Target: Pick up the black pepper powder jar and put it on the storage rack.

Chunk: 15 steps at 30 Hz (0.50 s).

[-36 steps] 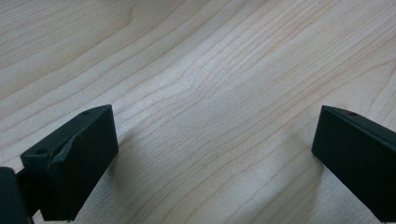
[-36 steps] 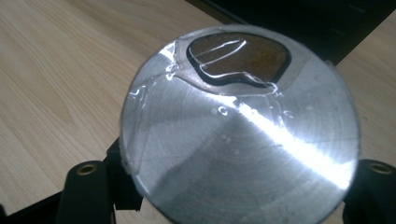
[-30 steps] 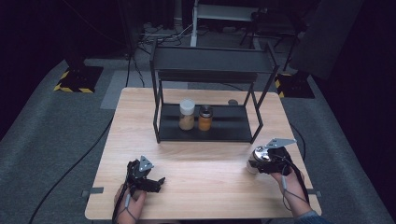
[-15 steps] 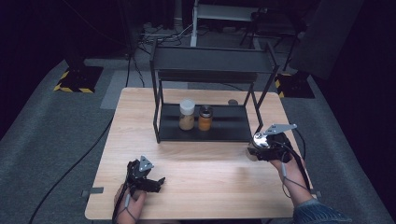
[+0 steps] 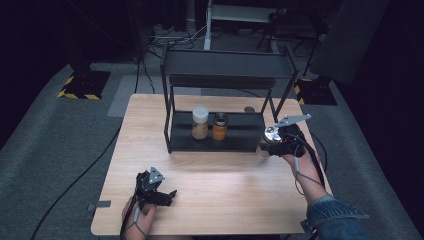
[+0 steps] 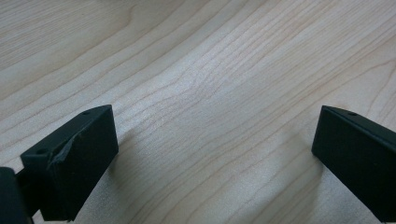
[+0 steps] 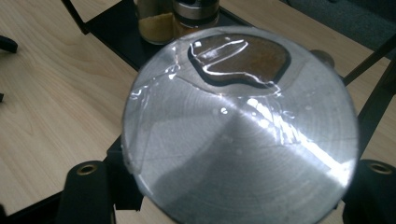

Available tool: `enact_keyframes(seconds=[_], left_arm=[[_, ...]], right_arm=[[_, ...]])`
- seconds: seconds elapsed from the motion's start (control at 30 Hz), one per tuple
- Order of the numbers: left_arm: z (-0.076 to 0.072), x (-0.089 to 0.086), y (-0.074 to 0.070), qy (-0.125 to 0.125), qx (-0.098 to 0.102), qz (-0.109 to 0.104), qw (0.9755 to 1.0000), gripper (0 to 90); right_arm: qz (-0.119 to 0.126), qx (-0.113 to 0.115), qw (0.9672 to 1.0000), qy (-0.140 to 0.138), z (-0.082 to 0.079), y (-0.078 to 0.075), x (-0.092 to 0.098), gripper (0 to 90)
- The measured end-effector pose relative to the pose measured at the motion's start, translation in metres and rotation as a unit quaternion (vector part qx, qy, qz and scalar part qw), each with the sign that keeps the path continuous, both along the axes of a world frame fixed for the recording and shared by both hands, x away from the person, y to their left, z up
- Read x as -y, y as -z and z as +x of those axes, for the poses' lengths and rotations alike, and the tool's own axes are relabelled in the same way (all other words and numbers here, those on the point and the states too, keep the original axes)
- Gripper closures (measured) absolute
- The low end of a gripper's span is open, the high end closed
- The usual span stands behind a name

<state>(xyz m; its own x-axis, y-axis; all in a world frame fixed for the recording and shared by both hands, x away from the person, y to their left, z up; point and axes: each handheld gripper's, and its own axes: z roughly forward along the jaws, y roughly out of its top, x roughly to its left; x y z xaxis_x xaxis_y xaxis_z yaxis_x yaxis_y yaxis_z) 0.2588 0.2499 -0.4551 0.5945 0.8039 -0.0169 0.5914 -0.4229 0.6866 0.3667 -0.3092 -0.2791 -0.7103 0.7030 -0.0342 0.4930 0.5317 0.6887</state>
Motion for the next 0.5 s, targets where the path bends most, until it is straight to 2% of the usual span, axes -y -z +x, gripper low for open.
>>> enact_keyframes(seconds=[0.2,0.37,0.5], left_arm=[[0.001,0.0,0.0,-0.001,-0.001,0.0,1.0,0.0],[0.002,0.001,0.0,-0.002,-0.001,0.0,1.0,0.0],[0.002,0.001,0.0,-0.002,-0.001,0.0,1.0,0.0]], right_arm=[[0.002,-0.007,0.9999,0.007,0.019,-0.003,-0.008,30.7],[-0.007,-0.007,0.9999,0.011,0.033,-0.004,-0.02,30.7],[-0.001,-0.009,0.9998,0.018,0.044,-0.003,-0.026,30.7]])
